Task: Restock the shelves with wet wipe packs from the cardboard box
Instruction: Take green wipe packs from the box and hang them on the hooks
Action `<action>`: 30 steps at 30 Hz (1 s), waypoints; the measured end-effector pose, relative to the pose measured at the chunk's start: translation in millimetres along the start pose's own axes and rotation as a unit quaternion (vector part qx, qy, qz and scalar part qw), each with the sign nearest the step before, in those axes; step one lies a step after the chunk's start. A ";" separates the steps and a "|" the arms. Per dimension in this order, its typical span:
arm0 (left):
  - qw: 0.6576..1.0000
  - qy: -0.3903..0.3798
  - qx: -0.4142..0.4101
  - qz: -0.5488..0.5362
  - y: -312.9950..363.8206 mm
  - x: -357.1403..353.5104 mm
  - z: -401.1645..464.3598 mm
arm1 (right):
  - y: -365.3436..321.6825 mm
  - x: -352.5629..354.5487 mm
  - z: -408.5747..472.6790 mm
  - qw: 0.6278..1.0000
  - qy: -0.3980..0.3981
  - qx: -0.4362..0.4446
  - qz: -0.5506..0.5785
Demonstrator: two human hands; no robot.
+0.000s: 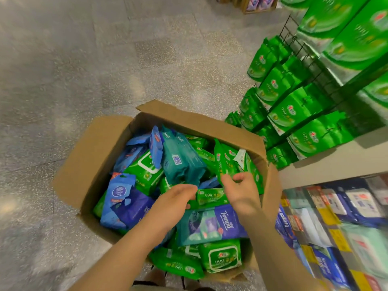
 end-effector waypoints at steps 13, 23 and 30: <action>0.902 -0.070 0.138 -0.403 14.8 -54.9 -14.3 | -8.0 -4.1 -65.9 0.961 -0.242 0.129 -0.024; 0.864 -0.045 0.110 -0.490 -2.2 -24.1 -24.7 | -14.2 12.2 73.5 0.944 0.047 0.238 -0.225; 0.859 -0.039 0.084 -0.503 -11.8 -3.7 -40.4 | -8.7 2.2 98.7 0.878 0.078 0.283 -0.378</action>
Point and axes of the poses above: each hand's wrist, its own z-axis towards the middle knuckle, its own x-axis out of the back of the hand, y = z × x, the point moved 8 cm from there along z, towards the middle knuckle, and after that the axes turned 12 degrees about y, right-handed, at the moved point
